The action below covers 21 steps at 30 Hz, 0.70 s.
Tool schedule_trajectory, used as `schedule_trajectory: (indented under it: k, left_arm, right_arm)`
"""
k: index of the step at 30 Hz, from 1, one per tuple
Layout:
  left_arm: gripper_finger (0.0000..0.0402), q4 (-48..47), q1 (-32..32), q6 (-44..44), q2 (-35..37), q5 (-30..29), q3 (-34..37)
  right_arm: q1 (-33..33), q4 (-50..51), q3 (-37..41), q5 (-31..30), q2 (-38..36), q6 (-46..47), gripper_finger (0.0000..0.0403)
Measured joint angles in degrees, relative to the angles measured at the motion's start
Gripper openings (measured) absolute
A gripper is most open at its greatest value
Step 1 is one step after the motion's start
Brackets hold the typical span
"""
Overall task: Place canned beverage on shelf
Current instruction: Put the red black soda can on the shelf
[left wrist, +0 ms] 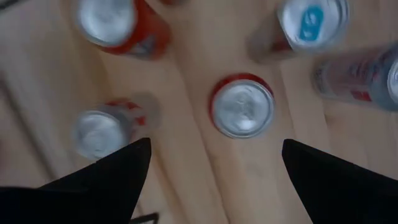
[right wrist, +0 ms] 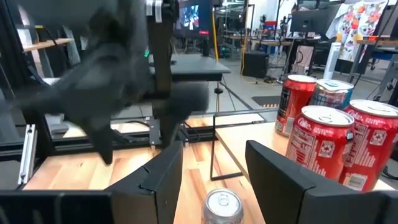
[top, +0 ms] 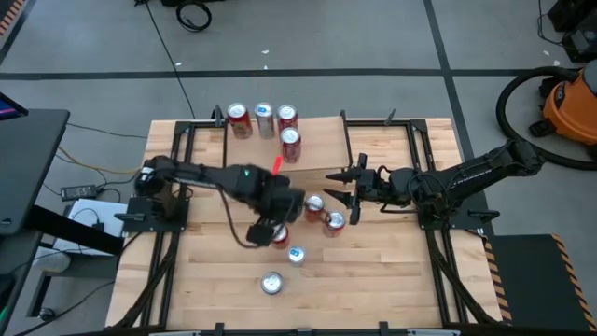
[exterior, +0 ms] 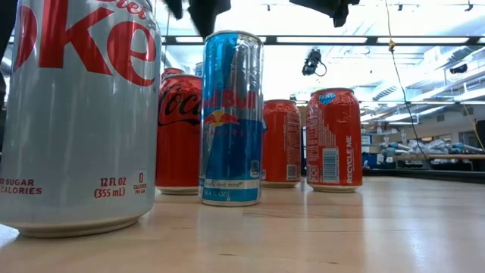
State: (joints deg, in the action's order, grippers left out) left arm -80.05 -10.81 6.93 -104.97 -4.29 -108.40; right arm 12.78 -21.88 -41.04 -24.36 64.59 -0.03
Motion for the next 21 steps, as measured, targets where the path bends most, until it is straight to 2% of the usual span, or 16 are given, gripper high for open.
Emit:
schedule_trajectory:
  k: [9, 21]
  left_arm:
    - [0.0373, 12.82, -4.5, -3.23, 4.34, 1.17, 14.63]
    - [0.0373, 24.92, -4.09, -4.84, 4.61, 1.06, 22.03]
  right_arm:
    - [-0.2, -0.38, 0.0, 0.0, 0.01, 0.37, 0.0185]
    - [-0.22, -1.48, 0.0, 0.0, 0.84, 0.0, 0.0185]
